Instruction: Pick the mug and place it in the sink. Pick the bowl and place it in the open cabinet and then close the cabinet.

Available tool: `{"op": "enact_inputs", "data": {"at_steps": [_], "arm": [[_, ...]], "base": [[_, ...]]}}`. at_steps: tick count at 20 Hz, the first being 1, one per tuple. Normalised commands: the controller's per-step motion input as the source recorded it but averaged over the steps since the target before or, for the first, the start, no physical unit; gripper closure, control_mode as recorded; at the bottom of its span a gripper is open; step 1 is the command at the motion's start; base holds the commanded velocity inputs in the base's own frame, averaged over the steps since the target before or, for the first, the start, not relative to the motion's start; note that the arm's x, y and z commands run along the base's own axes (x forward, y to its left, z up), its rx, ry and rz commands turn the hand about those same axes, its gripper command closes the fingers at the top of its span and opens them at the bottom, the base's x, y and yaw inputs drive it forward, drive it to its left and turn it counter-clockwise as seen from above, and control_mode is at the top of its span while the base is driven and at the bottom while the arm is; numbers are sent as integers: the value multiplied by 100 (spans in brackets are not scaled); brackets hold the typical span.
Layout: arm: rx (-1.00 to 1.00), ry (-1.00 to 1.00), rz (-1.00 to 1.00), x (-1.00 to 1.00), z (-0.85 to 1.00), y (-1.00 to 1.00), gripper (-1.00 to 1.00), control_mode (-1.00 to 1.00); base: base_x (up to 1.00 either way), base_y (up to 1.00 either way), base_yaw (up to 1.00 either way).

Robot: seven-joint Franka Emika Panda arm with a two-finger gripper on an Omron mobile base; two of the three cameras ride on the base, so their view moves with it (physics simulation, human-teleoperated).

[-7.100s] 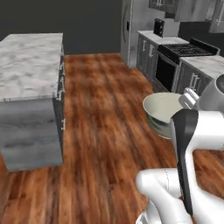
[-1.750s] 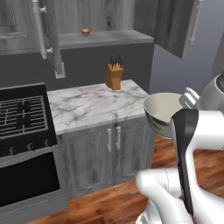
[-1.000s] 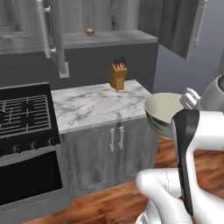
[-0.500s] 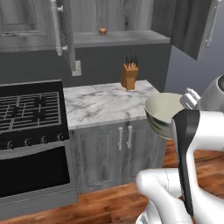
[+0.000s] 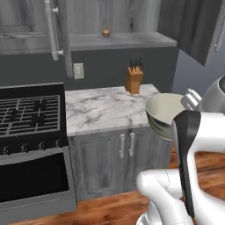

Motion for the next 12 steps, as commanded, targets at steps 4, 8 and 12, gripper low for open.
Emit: {"op": "enact_inputs", "data": {"at_steps": [4, 8, 12], "arm": [[0, 0, 0, 0, 0, 0, 100, 100], [0, 0, 0, 0, 0, 0, 100, 100], [0, 0, 0, 0, 0, 0, 100, 100]], "base": [[54, -29, 6], [48, -10, 2], [50, 0, 0]]}}
